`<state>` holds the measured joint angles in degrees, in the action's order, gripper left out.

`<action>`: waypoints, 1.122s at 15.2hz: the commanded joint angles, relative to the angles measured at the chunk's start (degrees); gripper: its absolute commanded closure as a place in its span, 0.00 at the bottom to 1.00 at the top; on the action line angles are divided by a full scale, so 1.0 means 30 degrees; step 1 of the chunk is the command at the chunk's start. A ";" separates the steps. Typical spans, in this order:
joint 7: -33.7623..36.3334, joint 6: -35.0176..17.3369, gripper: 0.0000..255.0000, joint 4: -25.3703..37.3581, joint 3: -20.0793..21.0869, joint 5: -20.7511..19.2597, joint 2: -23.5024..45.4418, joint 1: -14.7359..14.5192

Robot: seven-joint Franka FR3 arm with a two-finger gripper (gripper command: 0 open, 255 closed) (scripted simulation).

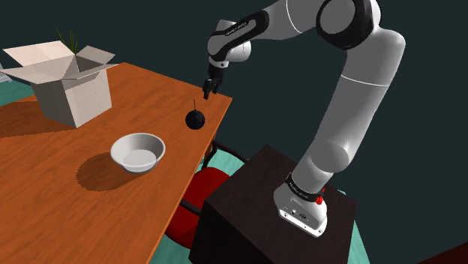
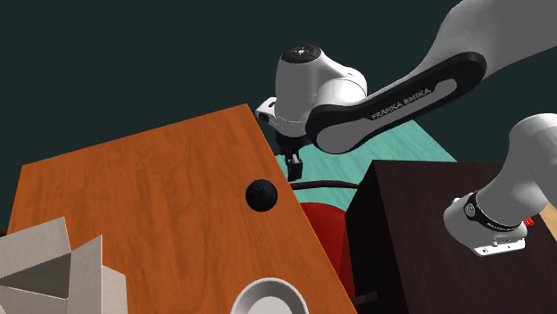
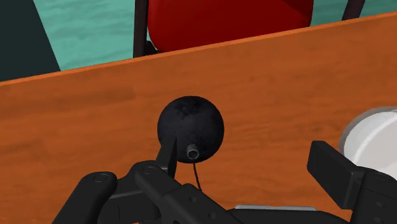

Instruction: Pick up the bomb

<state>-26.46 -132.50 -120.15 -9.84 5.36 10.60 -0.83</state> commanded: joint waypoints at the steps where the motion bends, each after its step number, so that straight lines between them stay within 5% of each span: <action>1: -0.0547 -0.0473 0.00 0.1069 0.0071 0.0330 0.1620 0.0160; 8: -0.1699 -0.0984 0.00 0.5669 0.0593 0.0945 0.6948 0.0740; 17: -0.1937 -0.2291 0.00 0.5990 0.0830 0.1220 0.8592 0.0916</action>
<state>-32.28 -139.03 -102.24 -7.41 8.95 36.02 1.93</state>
